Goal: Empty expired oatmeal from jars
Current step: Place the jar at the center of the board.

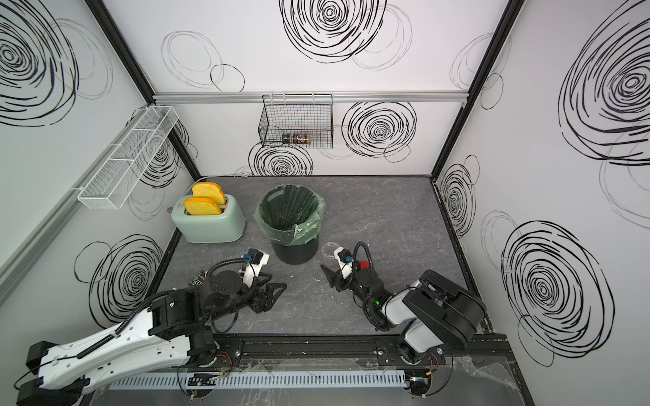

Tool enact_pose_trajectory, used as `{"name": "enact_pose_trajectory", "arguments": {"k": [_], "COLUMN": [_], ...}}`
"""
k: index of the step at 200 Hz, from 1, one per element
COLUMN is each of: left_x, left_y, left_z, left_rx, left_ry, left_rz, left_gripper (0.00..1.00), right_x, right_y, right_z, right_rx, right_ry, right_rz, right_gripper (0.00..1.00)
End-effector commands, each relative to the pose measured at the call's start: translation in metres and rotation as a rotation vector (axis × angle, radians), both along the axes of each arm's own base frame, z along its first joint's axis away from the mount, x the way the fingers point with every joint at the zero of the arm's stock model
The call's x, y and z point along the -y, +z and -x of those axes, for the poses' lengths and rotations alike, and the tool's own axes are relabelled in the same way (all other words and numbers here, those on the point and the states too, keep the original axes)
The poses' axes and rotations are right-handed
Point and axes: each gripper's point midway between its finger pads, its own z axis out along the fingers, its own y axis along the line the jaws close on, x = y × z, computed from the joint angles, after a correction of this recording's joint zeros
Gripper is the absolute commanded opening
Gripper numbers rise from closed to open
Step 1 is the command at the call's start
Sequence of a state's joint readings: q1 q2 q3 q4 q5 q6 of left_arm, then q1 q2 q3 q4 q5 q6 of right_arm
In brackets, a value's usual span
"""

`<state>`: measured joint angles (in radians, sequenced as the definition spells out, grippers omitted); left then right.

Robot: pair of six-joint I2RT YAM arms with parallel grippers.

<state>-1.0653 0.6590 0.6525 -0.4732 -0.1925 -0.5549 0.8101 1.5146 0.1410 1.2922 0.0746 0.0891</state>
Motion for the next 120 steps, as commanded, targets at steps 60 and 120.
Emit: {"name": "enact_pose_trajectory", "arguments": {"k": [60,120], "left_x": [-0.007,-0.014], "left_y": [-0.003,-0.001], "left_z": [-0.003,-0.003], "left_rx": [0.002,0.006], "left_ry": [0.044,0.060], "left_rz": [-0.011,-0.007], "left_gripper": [0.70,0.71], "right_x": [-0.005,-0.008], "right_y": [-0.015,-0.032], "right_z": [-0.022,-0.019], "right_rx": [-0.033,-0.066], "right_ry": [-0.042,-0.024], "right_rz": [-0.023,-0.021], "right_gripper": [0.51,0.55]}}
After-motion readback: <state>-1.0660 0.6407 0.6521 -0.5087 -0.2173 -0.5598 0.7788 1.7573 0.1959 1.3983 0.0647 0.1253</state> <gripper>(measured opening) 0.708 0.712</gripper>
